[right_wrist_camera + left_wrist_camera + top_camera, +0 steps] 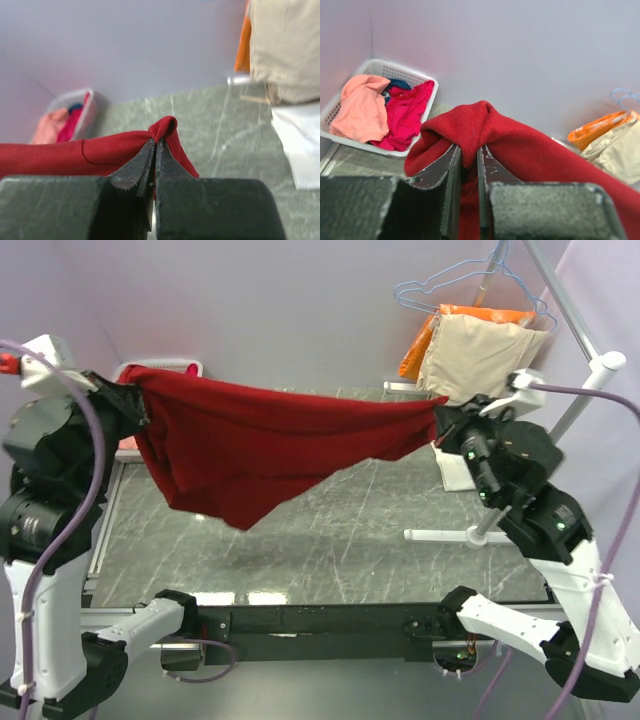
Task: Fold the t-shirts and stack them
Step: Flatten the tshirt out
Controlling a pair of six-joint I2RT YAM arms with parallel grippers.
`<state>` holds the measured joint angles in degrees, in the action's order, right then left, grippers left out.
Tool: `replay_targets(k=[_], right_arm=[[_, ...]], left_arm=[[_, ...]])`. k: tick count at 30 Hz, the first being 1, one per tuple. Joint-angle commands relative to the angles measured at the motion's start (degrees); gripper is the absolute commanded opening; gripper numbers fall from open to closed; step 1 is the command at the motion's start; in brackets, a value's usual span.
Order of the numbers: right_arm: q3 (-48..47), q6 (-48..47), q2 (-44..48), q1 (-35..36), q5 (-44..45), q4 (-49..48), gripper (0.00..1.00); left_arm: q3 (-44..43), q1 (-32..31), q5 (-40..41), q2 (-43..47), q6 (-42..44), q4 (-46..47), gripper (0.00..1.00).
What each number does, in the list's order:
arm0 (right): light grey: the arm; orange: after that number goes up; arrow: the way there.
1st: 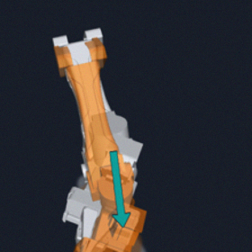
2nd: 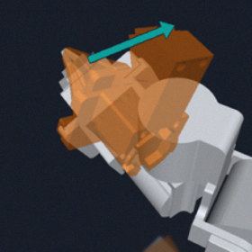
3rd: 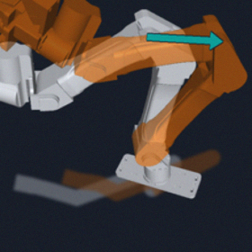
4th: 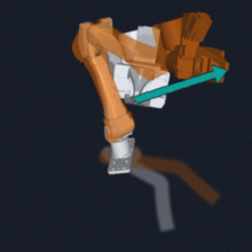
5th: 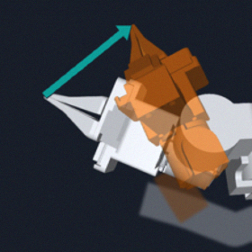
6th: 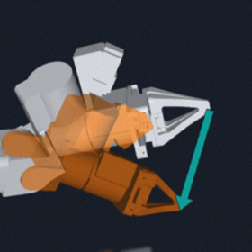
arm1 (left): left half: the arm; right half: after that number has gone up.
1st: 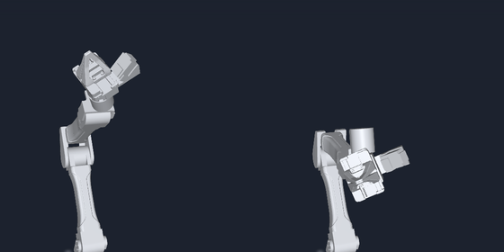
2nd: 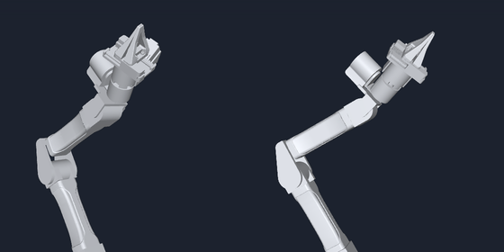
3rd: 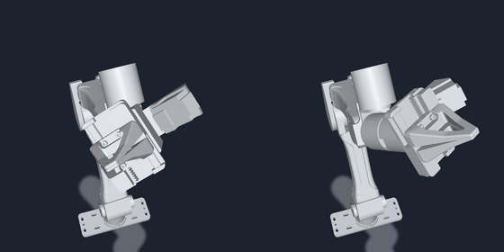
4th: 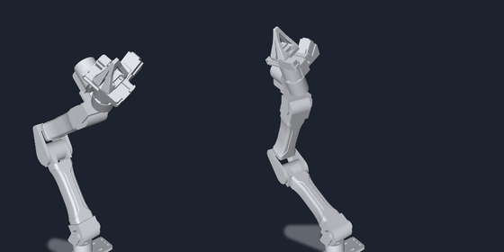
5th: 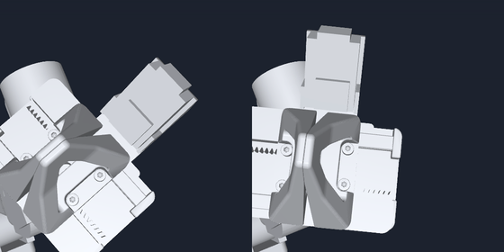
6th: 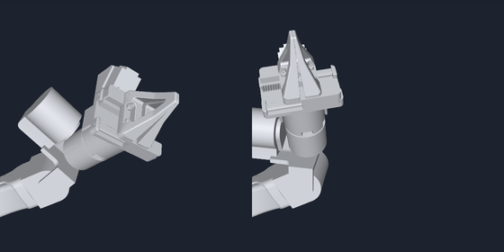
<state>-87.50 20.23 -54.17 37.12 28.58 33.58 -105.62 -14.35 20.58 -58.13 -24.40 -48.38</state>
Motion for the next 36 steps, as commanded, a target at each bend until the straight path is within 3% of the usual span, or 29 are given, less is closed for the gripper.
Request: replay_targets(k=[1,9,17,23,26,27,29,30,31,34,36], right_arm=[[7.06,4.89,-1.55,0.14,1.30,-2.12,0.00],[18.41,18.69,-9.79,-0.99,10.01,-0.45,0.00],[23.53,21.34,-24.12,-7.15,7.02,-9.50,0.00],[17.99,23.19,-36.33,-10.05,8.25,-9.41,0.00],[15.35,24.68,-39.77,-12.16,8.16,-8.71,0.00],[13.78,25.99,-40.65,-12.86,7.99,-8.10,0.00],[12.10,28.10,-43.28,-14.52,7.63,-6.17,0.00],[10.35,29.07,-44.17,-15.06,7.89,-5.03,0.00],[9.55,29.86,-44.87,-15.59,8.16,-3.02,0.00],[6.74,33.56,-47.69,-17.17,9.13,0.42,0.00],[4.73,35.39,-49.53,-18.39,9.13,2.18,0.00]], left_arm=[[4.54,0.02,-5.35,-6.72,2.17,4.43,0.20],[16.76,-1.20,-13.90,-29.39,-5.92,21.73,0.13],[2.89,-3.76,-8.45,-59.16,-7.59,23.15,0.06],[-8.18,-4.72,-7.84,-71.32,-7.33,22.89,0.09],[-11.79,-4.72,-7.13,-74.32,-6.19,23.77,0.18],[-13.89,-4.72,-6.70,-75.02,-6.10,24.21,0.31],[-16.36,-4.64,-5.38,-77.30,-5.40,24.21,0.46],[-18.98,-4.64,-5.11,-78.09,-5.13,23.60,0.66],[-20.22,-4.64,-4.59,-79.23,-5.22,23.25,0.76],[-20.33,-4.55,-1.51,-78.73,-5.39,24.11,0.96],[-17.71,-4.46,1.03,-77.32,-5.57,24.91,0.99]])
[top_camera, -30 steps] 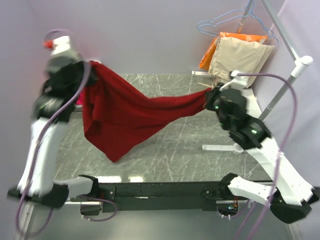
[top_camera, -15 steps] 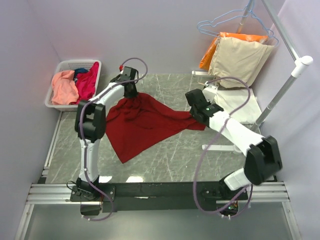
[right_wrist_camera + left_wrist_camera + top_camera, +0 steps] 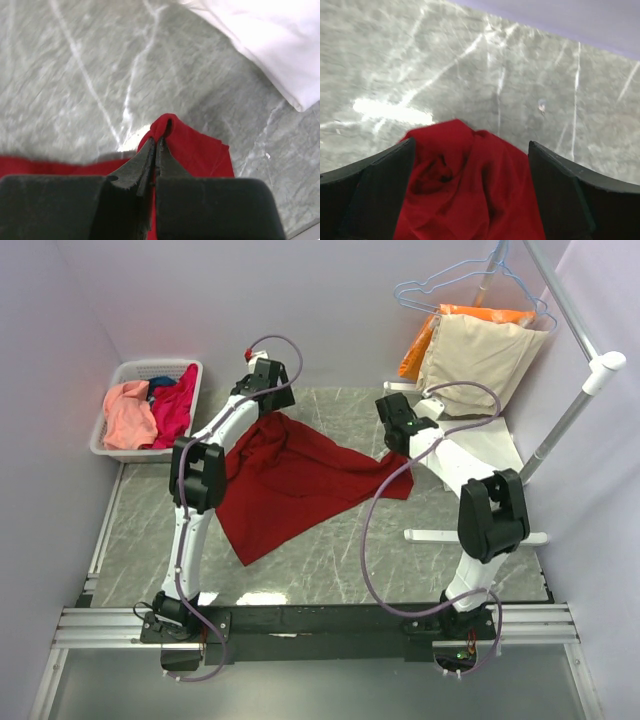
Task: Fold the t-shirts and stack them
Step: Flatten the tshirt out
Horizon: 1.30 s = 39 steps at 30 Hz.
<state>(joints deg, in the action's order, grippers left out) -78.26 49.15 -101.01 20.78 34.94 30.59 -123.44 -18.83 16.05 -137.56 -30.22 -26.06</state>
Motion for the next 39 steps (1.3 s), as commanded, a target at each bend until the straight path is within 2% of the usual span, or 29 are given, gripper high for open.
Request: replay_targets(k=[1,3,4,5,7,9,13,17,21,25,26,29,32,39], right_arm=[[-5.32,6.49,-3.40,-2.23,2.59,5.88,0.00],[-7.60,6.76,-5.33,-2.84,3.12,7.02,0.00],[-8.39,5.80,-5.86,-3.28,2.60,6.94,0.03],[-9.53,5.79,-7.52,-3.63,2.68,7.72,0.26],[-12.70,5.09,-9.02,-4.77,2.77,9.57,0.55],[-15.68,4.21,-11.13,-5.39,2.51,10.28,0.63],[-16.23,1.22,-11.14,-6.10,2.59,8.19,0.64],[-14.82,-2.38,-9.12,-6.10,-0.21,7.82,0.63],[-10.18,-2.57,-6.48,-6.10,-3.11,6.94,0.62],[-9.10,-2.21,-5.60,-6.01,-6.02,6.24,0.60],[-9.89,-2.65,-5.95,-6.01,-6.54,6.32,0.59],[-11.30,-2.74,-7.18,-6.01,-7.95,7.64,0.57],[-11.13,-2.83,-7.53,-5.66,-9.10,7.38,0.57],[-9.81,-2.92,-7.88,-4.96,-9.98,7.29,0.55]], left_arm=[[0.91,0.11,6.18,4.03,0.07,2.34,0.99],[4.84,0.28,6.80,6.41,-0.11,1.98,1.00],[6.53,0.20,6.97,9.56,-0.28,1.72,1.00],[8.63,0.11,7.23,11.41,-0.63,1.37,0.99],[15.75,0.11,8.02,17.63,-1.42,1.46,0.99],[22.41,0.11,8.38,22.13,-1.69,1.37,1.00],[29.56,0.11,8.04,33.46,-2.30,-2.14,0.99],[35.09,-0.50,4.43,40.69,-3.70,-9.34,1.00],[44.39,-3.40,3.19,46.75,-6.43,-15.76,0.99],[50.65,-7.18,1.88,51.59,-12.48,-22.96,0.90],[51.79,-8.75,1.27,52.38,-13.54,-23.67,0.85],[59.42,-10.70,-0.05,56.95,-17.59,-24.48,0.79],[65.14,-10.70,-0.67,61.00,-20.66,-24.99,0.76],[72.54,-11.05,-5.77,67.94,-25.76,-28.60,0.73]])
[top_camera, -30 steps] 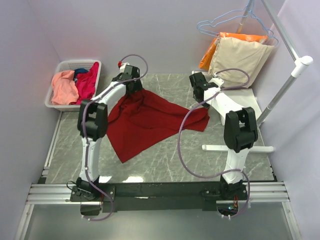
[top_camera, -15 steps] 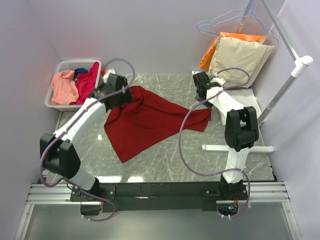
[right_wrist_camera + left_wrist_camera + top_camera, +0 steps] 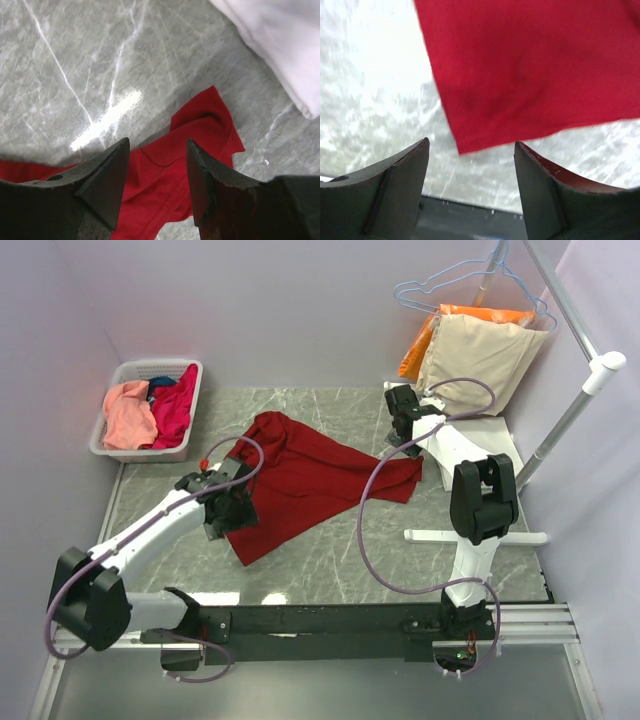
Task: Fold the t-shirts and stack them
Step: Flatten the tshirt out
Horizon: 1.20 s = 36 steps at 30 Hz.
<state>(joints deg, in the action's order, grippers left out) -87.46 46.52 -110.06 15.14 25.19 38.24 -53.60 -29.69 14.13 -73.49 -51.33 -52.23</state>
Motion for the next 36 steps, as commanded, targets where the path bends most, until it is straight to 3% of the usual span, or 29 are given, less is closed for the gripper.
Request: replay_targets(k=[1,7,20,36], right_arm=[[-0.61,-0.38,0.99,0.86,-0.23,-0.27,0.55],[-1.22,-0.38,0.37,1.39,-0.14,0.87,0.54],[-2.01,-0.38,0.55,1.56,1.53,3.33,0.52],[-2.89,-1.34,0.46,1.56,3.72,6.06,0.50]], left_arm=[[3.32,-0.19,-4.98,4.23,-4.83,-2.53,0.72],[7.37,-0.19,-9.64,3.19,-4.74,1.51,0.67],[8.95,-0.45,-10.53,-3.93,-4.21,5.12,0.58],[12.91,-0.45,-13.08,-5.52,-5.01,9.60,0.51]])
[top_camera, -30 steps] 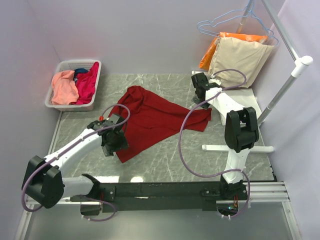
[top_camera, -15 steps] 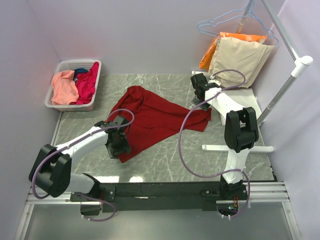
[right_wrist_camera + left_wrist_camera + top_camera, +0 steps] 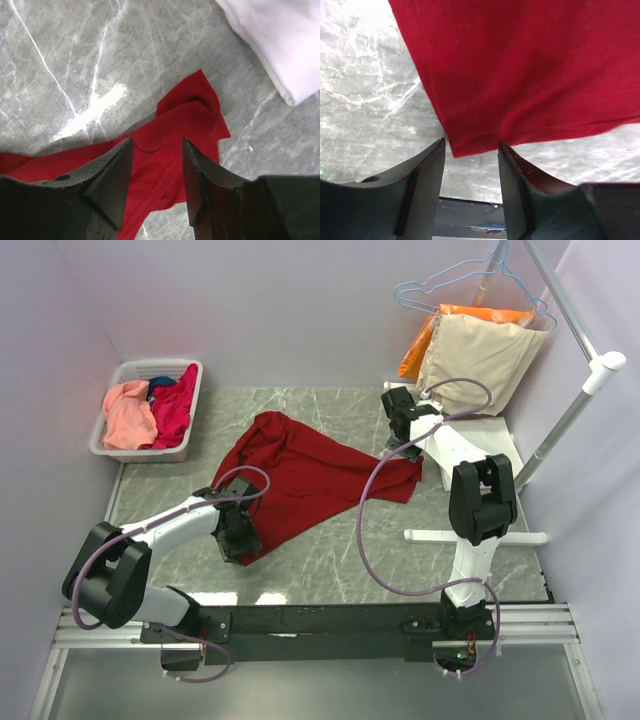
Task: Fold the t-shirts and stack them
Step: Flatten the tshirt out
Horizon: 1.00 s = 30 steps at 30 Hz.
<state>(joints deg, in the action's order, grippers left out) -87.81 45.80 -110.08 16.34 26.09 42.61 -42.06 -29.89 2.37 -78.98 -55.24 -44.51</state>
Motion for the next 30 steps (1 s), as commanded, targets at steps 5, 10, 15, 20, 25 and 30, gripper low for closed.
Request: replay_targets(k=[5,10,15,20,25,30], right_arm=[[-3.24,-0.80,0.75,0.27,2.66,2.12,0.49],[-3.16,-0.45,0.83,0.36,2.22,2.21,0.48],[-2.37,-0.10,0.92,0.27,1.51,1.86,0.46],[-1.75,0.25,1.27,0.27,1.07,1.86,0.45],[-1.31,-0.36,1.62,0.27,-0.77,2.30,0.45],[3.50,-2.38,4.52,0.54,-4.11,2.30,0.48]], left_arm=[[2.51,-0.35,-1.41,-0.21,-1.88,2.94,0.50],[1.73,-0.35,-0.27,0.40,-2.24,2.06,0.40],[0.14,-0.26,1.23,0.85,-2.15,0.48,0.32],[-2.05,-0.34,3.60,1.19,-2.24,-1.80,0.09],[-7.32,-0.26,8.43,3.30,-3.20,-8.02,0.01],[-20.73,-0.08,22.30,6.12,-5.57,-18.40,0.01]])
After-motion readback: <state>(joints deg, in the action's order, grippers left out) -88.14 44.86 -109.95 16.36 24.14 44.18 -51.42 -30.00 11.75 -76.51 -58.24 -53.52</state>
